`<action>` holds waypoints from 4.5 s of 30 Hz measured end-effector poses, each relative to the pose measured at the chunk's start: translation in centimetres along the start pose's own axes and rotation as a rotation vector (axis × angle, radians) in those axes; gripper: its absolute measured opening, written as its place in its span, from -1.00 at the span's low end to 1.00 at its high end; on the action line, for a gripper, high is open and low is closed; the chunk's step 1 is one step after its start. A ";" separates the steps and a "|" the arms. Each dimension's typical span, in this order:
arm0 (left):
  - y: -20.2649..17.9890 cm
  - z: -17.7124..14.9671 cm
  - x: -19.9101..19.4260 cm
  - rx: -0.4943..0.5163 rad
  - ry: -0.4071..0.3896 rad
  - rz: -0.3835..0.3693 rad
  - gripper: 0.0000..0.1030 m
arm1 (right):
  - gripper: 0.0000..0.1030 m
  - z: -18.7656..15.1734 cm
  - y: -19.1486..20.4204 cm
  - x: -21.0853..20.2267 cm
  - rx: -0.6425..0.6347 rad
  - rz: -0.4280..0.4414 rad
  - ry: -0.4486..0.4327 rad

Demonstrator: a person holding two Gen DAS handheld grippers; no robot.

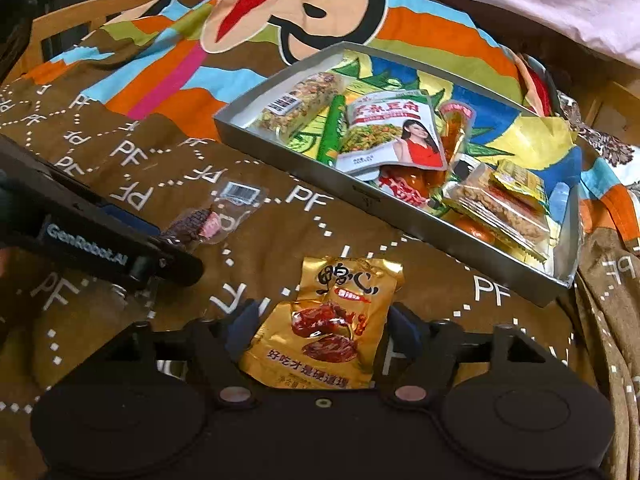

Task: Organize snacks
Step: 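Move left tool to the dried meat stick while right tool approaches the gold duck-neck pouch, then close left tool on the meat stick while right tool grasps the gold pouch, then carry the meat stick with left tool while right tool carries the pouch over the tray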

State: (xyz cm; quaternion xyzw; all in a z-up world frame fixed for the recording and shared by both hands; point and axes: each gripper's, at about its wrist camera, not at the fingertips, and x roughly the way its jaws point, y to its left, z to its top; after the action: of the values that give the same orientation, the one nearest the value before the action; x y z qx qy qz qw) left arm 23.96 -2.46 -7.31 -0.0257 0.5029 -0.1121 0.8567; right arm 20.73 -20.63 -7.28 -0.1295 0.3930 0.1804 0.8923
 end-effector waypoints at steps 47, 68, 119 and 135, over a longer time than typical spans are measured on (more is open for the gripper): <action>-1.4 0.5 -6.2 -0.015 -0.327 -0.047 -0.04 | 0.04 -1.4 6.3 -5.1 -0.524 -0.409 -0.311; -0.7 3.9 -5.6 -0.051 -0.460 -0.015 -0.04 | 0.05 1.7 2.8 -5.5 -0.415 -0.550 -0.499; -1.3 13.8 6.5 -0.039 -0.360 -0.016 -0.03 | 0.07 9.9 -8.4 7.4 -0.001 -0.452 -0.285; -0.9 13.8 7.0 -0.057 -0.327 -0.009 -0.03 | 0.07 9.8 -8.5 7.5 0.013 -0.446 -0.278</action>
State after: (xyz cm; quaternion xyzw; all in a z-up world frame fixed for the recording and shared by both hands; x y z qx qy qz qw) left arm 39.09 -5.83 -6.30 -0.0699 0.3594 -0.0960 0.9256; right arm 35.49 -23.01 -5.69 -0.1812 0.2294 -0.0072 0.9563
